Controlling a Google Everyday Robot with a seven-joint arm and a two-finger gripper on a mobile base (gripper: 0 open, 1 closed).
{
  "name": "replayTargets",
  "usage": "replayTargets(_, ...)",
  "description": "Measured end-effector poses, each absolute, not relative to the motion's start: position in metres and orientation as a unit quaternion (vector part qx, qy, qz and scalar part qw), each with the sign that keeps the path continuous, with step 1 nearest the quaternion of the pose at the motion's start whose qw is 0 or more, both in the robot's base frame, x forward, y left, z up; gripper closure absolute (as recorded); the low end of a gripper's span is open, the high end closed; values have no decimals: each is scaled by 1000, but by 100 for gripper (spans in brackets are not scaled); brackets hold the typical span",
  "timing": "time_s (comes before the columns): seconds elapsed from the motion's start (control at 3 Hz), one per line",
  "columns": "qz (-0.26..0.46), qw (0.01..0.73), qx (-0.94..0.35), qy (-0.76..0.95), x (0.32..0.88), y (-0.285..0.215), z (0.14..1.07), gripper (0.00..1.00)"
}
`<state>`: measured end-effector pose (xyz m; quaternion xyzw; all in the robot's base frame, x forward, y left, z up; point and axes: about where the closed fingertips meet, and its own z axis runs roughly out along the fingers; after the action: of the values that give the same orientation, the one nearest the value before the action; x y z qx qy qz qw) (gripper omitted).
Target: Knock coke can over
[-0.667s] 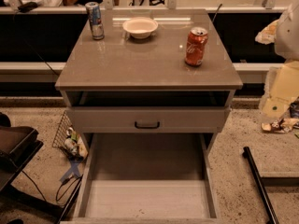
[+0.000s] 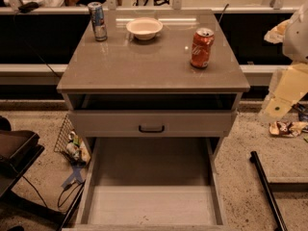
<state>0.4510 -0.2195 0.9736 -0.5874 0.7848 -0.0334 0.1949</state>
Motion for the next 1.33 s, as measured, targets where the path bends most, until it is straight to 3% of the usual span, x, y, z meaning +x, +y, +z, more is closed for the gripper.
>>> replayTargets(1.0,75,423,-415,802,520,-239,906,0)
replayTargets(1.33,75,483,-367,792,544,-240,905,0)
